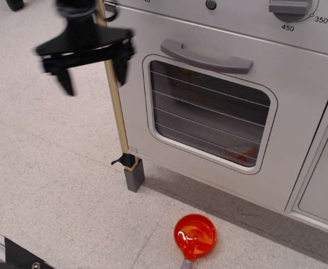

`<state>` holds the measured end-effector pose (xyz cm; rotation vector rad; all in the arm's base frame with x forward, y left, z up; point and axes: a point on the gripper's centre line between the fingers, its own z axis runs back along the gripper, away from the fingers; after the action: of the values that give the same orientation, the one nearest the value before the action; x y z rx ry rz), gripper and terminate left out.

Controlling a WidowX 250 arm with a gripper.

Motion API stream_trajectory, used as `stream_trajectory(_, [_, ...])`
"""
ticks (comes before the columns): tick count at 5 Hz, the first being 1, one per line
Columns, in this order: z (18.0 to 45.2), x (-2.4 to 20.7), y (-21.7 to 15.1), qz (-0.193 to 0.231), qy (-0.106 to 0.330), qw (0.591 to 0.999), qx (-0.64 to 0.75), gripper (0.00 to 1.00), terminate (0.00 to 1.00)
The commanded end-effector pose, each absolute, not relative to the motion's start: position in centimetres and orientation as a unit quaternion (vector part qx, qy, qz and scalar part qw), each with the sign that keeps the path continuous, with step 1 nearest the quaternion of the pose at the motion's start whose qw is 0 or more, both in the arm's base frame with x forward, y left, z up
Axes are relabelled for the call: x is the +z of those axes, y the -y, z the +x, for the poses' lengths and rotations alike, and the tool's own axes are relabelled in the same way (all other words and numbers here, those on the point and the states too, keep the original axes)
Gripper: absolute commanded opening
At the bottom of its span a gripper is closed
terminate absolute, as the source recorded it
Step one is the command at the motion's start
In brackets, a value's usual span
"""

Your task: Open oven

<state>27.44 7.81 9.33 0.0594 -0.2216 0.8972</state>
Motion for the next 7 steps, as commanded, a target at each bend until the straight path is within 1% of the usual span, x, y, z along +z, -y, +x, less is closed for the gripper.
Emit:
stream_trajectory(1, [33.9, 10.9, -8.2, -0.049, 0.136, 0.79, 0.596, 1.0, 0.0])
stream_trajectory(2, [35.1, 10.2, -7.0, -0.073, 0.152, 0.776, 0.607, 1.0, 0.0])
stream_trajectory(3, [35.7, 10.1, -6.0, -0.103, 0.156, 0.771, 0.608, 1.0, 0.0])
stream_trajectory(4, [36.1, 10.1, -5.2, -0.126, 0.142, 0.767, 0.612, 1.0, 0.0])
stream_trajectory(5, [36.1, 8.8, -4.5, -0.118, 0.13, 0.772, 0.611, 1.0, 0.0])
stream_trajectory(6, [36.0, 7.5, -4.6, -0.105, 0.128, 0.771, 0.615, 1.0, 0.0])
stream_trajectory(7, [35.3, 7.3, -4.6, -0.103, 0.128, 0.775, 0.61, 1.0, 0.0])
